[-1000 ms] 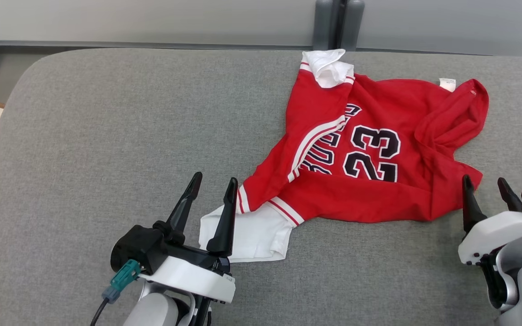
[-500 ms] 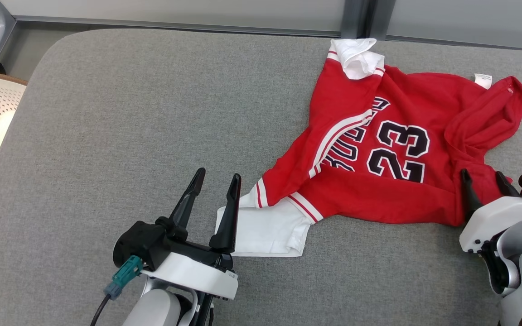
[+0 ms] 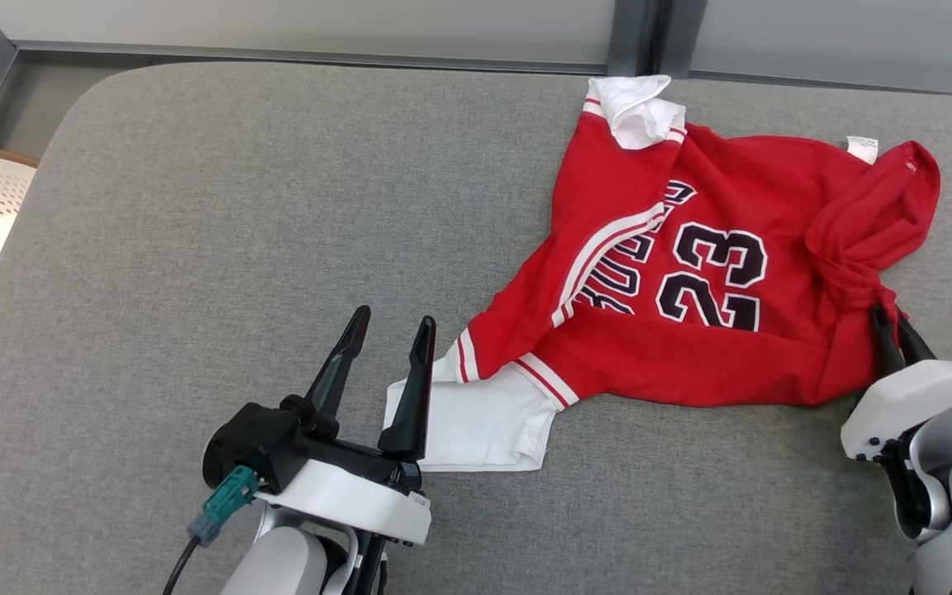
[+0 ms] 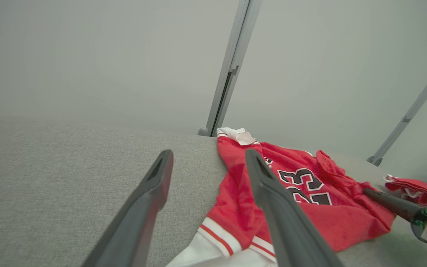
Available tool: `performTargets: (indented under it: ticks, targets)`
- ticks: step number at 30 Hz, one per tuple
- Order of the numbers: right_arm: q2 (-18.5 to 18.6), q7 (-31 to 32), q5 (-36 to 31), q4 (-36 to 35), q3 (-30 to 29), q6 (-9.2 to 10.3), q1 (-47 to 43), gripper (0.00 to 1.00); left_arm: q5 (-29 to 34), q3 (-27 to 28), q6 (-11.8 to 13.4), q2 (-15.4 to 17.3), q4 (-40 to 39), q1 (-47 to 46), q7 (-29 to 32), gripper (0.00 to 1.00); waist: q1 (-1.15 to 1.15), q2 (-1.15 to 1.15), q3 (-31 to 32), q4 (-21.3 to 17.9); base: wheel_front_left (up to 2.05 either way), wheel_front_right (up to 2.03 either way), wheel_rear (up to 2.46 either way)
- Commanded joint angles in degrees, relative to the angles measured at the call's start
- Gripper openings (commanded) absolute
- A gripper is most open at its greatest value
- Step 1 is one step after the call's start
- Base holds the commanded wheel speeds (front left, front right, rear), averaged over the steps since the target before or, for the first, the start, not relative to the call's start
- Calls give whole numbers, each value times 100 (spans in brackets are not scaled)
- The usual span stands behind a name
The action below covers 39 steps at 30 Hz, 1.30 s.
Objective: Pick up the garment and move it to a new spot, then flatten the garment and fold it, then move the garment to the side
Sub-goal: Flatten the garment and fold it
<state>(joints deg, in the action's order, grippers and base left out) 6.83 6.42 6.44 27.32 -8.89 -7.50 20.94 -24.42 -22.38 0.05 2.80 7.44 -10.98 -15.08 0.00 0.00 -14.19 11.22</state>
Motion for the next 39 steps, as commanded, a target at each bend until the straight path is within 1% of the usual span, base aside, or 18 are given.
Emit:
performTargets:
  ticks: [1,3,4,7,8,10,11,13,16,17,20,27,31,32,33,34,37,39]
  targets:
    - [-6,-70,-35,-75,-59,1,-97,11,32,33,0,21,8,-24,-9,100,0,0,25,-32,0,0,0]
    - [-55,-103,-28,-188,-152,1,-189,11,36,52,0,21,10,-7,-9,100,0,0,59,-75,0,0,0]
    - [-85,-104,-15,-244,-200,1,-238,13,37,65,1,21,10,5,-9,100,0,0,74,-102,0,0,0]
    - [-153,-87,-6,-423,-318,1,-399,24,48,93,-14,21,10,32,-9,100,0,0,113,-189,0,0,0]
    - [-180,-72,-20,-487,-355,1,-456,25,54,97,-18,21,11,39,-9,100,0,0,124,-219,0,0,0]
    - [-227,-55,-59,-594,-464,1,-560,25,62,109,-25,21,14,50,-10,100,0,0,146,-275,0,0,0]
    - [-248,-42,-76,-651,-519,1,-619,27,63,117,-27,22,17,55,-9,100,0,0,155,-303,0,0,0]
    - [-302,28,-62,-744,-583,0,-755,22,64,129,-35,21,16,59,-9,100,0,0,167,-359,0,0,0]
    - [-322,55,-88,-856,-678,1,-868,24,74,141,-34,22,22,61,-9,100,0,0,176,-417,0,0,0]
    - [-337,84,-54,-904,-692,1,-918,20,74,150,-38,21,24,64,-10,100,0,0,181,-447,0,0,0]
    - [-378,125,43,-995,-753,1,-1102,0,82,150,-52,23,37,75,-9,100,0,0,202,-512,0,0,0]
    - [-388,74,377,-993,-779,1,-1496,0,85,180,-89,21,88,97,-9,100,0,0,307,-584,0,0,0]
    - [-386,-1,352,-975,-833,0,-1665,0,81,201,-86,22,81,117,-9,100,0,0,355,-590,0,0,0]
    - [-387,-106,270,-1022,-797,0,-1685,45,84,201,-91,21,79,121,-9,100,0,0,364,-585,0,0,0]
    - [-390,-231,329,-1047,-750,0,-1695,100,83,198,-95,21,82,130,-9,100,0,0,378,-576,0,0,0]
    - [-392,-441,374,-1109,-684,0,-1688,100,78,194,-98,23,87,147,-9,100,0,0,397,-564,0,0,0]
    - [-347,-1033,96,-1257,-496,7,-1804,100,68,192,-103,22,78,194,-9,100,0,0,446,-536,0,0,0]
    - [-359,-1332,140,-1268,-409,5,-1852,100,70,196,-106,22,70,224,-10,100,0,0,479,-511,0,0,0]
